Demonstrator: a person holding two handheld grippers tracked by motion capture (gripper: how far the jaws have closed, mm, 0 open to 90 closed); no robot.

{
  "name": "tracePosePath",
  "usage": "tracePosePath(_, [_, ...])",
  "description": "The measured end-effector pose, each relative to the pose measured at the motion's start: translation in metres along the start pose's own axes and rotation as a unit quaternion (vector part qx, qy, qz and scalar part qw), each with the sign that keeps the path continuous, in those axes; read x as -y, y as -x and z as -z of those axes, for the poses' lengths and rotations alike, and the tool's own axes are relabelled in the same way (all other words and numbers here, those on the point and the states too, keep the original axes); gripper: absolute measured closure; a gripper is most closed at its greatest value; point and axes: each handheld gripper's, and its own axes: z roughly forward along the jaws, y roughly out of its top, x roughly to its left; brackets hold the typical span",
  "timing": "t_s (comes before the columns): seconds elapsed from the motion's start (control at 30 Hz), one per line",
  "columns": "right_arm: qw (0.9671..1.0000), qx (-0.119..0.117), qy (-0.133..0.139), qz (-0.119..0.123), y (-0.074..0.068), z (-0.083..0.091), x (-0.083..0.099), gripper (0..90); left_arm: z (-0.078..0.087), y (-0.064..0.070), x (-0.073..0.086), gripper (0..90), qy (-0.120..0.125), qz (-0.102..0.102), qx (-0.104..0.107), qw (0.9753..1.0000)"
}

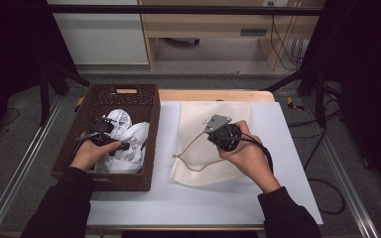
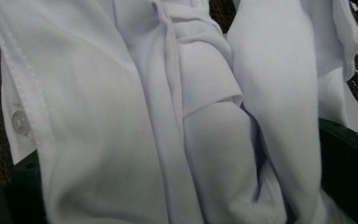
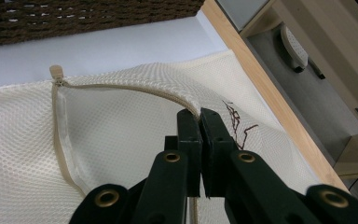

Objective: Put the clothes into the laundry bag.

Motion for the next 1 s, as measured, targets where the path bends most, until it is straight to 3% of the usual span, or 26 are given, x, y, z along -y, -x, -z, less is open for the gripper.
tracePosePath(0.2, [1.0000, -0.004, -0.001, 0.000, 0.000, 0.000, 0.000, 88.0, -0.003, 0.002, 0.000, 3.3, -0.009, -0.012, -0.005, 0.9999])
tracePosePath(0.37, [0.9999, -0.013, 0.004, -0.006, 0.005, 0.000, 0.001, 88.0, -0.004, 0.002, 0.000, 19.2, -0.018, -0.017, -0.016, 0.9996])
tracePosePath(0.47, [0.9998, -0.017, 0.003, -0.005, 0.006, -0.001, 0.003, 88.0, -0.003, 0.001, -0.002, 33.4, -0.031, -0.020, -0.019, 0.9991])
tracePosePath(0.57, [0.9997, -0.024, 0.004, -0.008, 0.007, -0.002, 0.003, 88.1, -0.003, 0.003, -0.007, 41.4, -0.048, -0.028, -0.029, 0.9980])
tracePosePath(0.67, [0.9996, -0.026, 0.005, -0.006, 0.008, -0.001, 0.004, 88.1, -0.002, 0.004, -0.007, 46.1, -0.049, -0.030, -0.033, 0.9978])
tracePosePath(0.83, [0.9993, -0.036, 0.006, -0.013, 0.012, -0.002, 0.006, 88.1, 0.003, 0.003, -0.009, 62.4, -0.044, -0.033, -0.031, 0.9980])
tracePosePath(1.0, [0.9992, -0.039, 0.005, -0.010, 0.013, -0.003, 0.006, 88.1, 0.008, 0.005, -0.011, 68.0, -0.031, -0.048, -0.044, 0.9974])
